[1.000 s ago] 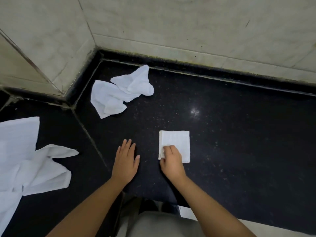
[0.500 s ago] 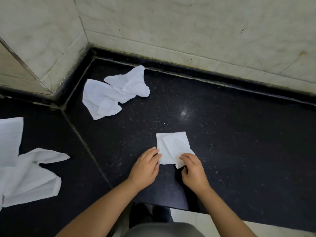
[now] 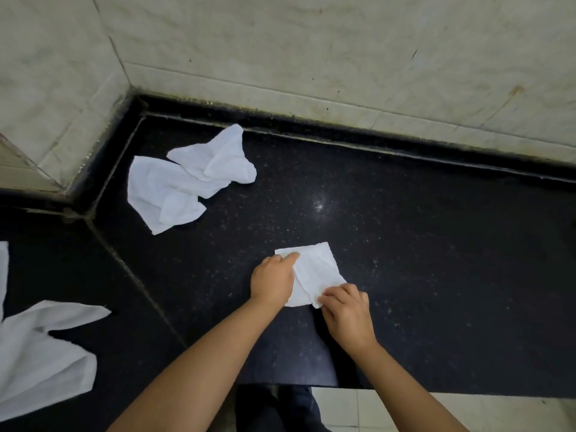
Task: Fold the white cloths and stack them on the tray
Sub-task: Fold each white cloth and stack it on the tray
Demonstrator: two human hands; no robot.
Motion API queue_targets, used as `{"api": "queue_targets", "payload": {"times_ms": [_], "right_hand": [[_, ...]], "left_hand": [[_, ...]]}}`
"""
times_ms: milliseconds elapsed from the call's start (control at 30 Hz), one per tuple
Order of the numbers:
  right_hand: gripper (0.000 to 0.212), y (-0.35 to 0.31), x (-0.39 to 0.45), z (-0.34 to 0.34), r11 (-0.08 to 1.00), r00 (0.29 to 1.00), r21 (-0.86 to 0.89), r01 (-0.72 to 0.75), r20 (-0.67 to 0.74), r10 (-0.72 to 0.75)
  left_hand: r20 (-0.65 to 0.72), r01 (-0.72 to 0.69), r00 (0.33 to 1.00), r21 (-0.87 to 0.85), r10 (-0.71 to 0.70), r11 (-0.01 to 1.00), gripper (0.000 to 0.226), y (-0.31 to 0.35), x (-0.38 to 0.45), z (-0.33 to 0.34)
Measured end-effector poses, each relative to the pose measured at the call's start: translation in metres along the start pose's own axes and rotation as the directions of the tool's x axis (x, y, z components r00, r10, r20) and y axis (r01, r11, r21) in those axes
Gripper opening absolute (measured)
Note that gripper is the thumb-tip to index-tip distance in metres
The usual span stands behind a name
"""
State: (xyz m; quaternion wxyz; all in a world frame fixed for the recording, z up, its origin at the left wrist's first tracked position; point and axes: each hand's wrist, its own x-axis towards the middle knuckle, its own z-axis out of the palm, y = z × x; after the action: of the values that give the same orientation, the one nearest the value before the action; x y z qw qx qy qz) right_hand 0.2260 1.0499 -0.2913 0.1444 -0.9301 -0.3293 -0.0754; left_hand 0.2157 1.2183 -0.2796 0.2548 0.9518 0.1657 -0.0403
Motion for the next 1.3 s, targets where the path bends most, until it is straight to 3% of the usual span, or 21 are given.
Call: {"api": "queue_targets", "payload": {"times_ms": [100,167,233,300,433,500,567,633,700,767,867,1067,1200,1300], "right_hand": [[0.008,-0.005,0.001,0.001,0.998,0.995,0.065,0.008,-0.098,-0.001],[0.012,-0.013,0.001,0.004,0.992,0.992,0.123,0.017,-0.13,-0.001],[0.016,-0.024,0.003,0.009,0.99,0.993,0.139,0.033,-0.115,-0.017],[0.006,-0.032,0.002,0.016,0.991,0.997,0.115,0.062,-0.045,-0.057],[0.022,-0.024,-0.006,0.013,0.98,0.993,0.16,0.118,-0.019,-0.116],[0.025,-0.008,-0.008,0.004,0.977,0.995,0.194,0.085,-0.058,-0.075],[0.028,0.009,-0.007,-0.007,0.989,0.998,0.139,0.045,-0.056,-0.037],[0.033,0.022,-0.003,-0.015,0.997,0.999,0.071,0.04,0.021,-0.042],[0.044,0.026,0.001,-0.014,0.998,0.989,0.054,0.041,0.136,-0.048],[0.042,0.025,0.005,-0.009,0.997,0.975,0.057,0.054,0.214,-0.065],[0.022,0.022,0.013,-0.008,0.99,0.957,0.095,0.102,0.263,-0.124],[0.026,0.023,0.029,-0.03,0.977,0.919,0.171,0.131,0.349,-0.185],[0.033,0.036,0.018,-0.073,0.968,0.948,0.243,-0.06,0.317,-0.021],[0.036,0.072,-0.007,-0.113,0.959,0.964,0.259,-0.113,0.261,0.043]], "left_hand": [[0.055,-0.036,0.998,0.023,0.035,0.999,0.03,-0.004,0.011,-0.007],[0.048,-0.049,0.997,-0.067,0.052,0.997,0.028,-0.01,0.017,-0.013],[0.041,-0.039,0.998,-0.118,0.044,0.992,0.029,-0.018,0.022,-0.019],[0.064,-0.015,0.998,-0.096,0.021,0.995,0.034,-0.027,0.024,-0.023],[0.019,0.051,0.999,-0.049,-0.05,0.998,0.038,-0.04,0.012,-0.018],[-0.044,-0.01,0.999,-0.037,0.008,0.999,0.036,-0.039,0.002,-0.015],[-0.125,-0.181,0.976,-0.013,0.178,0.983,0.027,-0.037,-0.009,-0.009],[-0.165,-0.321,0.932,0.043,0.324,0.946,0.026,-0.034,-0.019,-0.001],[-0.065,-0.413,0.905,0.103,0.421,0.905,0.034,-0.029,-0.027,0.007],[0.05,-0.452,0.891,0.204,0.452,0.868,0.029,-0.025,-0.032,0.013],[0.07,-0.438,0.897,0.278,0.437,0.855,0.037,-0.026,-0.032,0.019],[0.075,-0.342,0.938,0.363,0.338,0.867,0.041,-0.012,-0.032,0.014],[0.013,-0.44,0.873,0.455,0.488,0.774,0.04,0.025,-0.032,0.022],[-0.12,-0.553,0.743,0.444,0.658,0.705,0.036,0.074,-0.029,0.031]]}}
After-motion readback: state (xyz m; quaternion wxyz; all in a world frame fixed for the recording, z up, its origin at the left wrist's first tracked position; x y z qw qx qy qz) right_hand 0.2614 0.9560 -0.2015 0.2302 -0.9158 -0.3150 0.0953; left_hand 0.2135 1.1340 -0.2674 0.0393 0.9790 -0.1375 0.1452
